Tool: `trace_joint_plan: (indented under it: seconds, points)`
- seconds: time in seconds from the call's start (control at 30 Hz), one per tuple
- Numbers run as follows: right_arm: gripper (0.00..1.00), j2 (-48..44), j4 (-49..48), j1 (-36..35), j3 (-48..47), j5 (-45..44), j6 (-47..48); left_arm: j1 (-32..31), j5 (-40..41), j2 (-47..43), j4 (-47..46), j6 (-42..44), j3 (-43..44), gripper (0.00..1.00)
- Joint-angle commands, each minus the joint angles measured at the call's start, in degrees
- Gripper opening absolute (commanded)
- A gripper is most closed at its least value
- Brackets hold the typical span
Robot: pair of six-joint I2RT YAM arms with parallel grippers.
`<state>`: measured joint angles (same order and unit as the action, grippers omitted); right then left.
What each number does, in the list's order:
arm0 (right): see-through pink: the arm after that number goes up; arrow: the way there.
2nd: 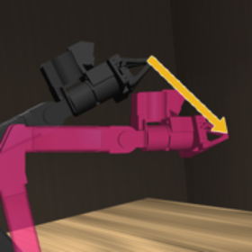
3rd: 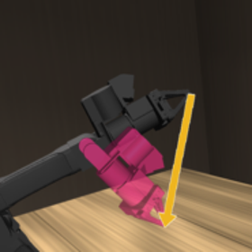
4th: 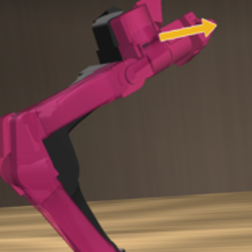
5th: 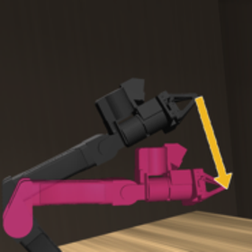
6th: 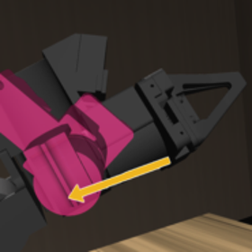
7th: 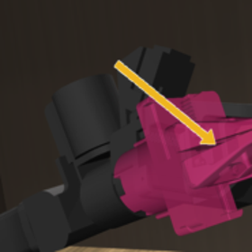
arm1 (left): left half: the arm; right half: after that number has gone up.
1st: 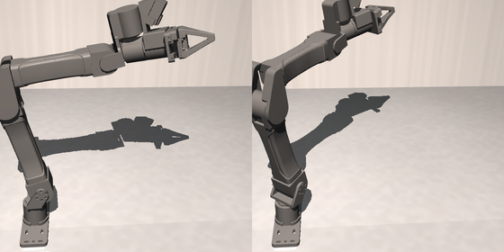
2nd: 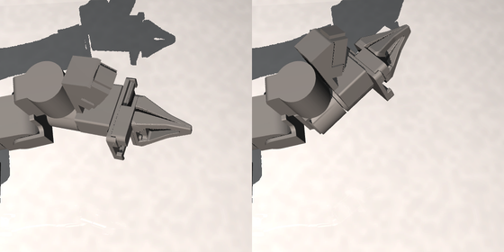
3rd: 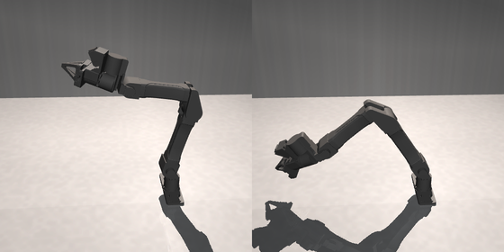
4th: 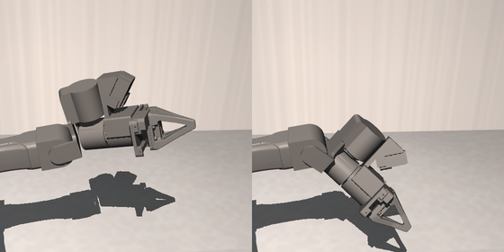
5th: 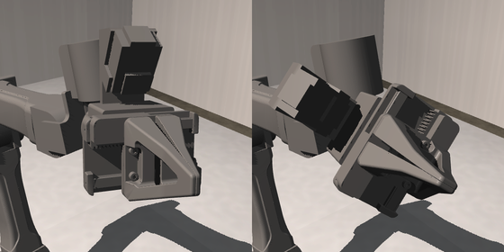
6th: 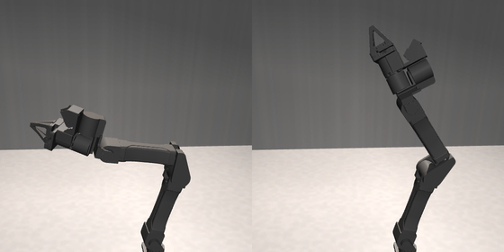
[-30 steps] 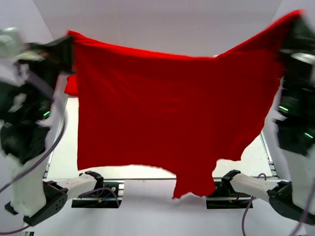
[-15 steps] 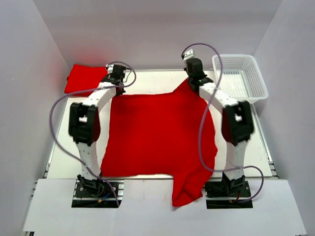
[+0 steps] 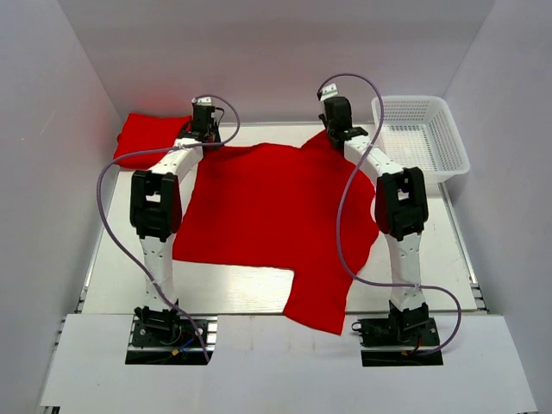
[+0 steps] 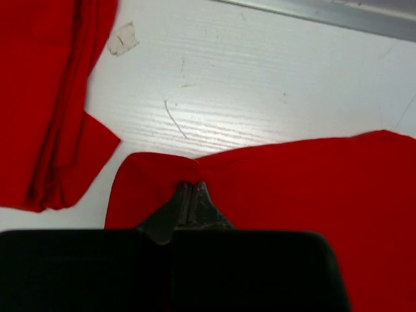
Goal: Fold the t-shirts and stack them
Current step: Flatten out the tshirt, then fold the flattened tshirt in 1/3 of the way
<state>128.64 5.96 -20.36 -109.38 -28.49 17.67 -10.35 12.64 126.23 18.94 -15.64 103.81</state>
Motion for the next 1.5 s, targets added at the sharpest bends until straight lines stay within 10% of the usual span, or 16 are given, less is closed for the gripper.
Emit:
trace_joint_plan:
  seconds: [0.0, 1.47]
  points:
    - [0.00, -1.1, 0.5, 1.0, -1.5, 1.5, -1.3, 0.8, -3.2, 0.8, -0.9, 1.0, 3.4, 0.00]
    - [0.00, -30.8, 35.6, 1.0, 23.9, 17.8, -19.6, 4.5, 2.0, -14.5, 6.3, 2.3, -9.9, 0.00]
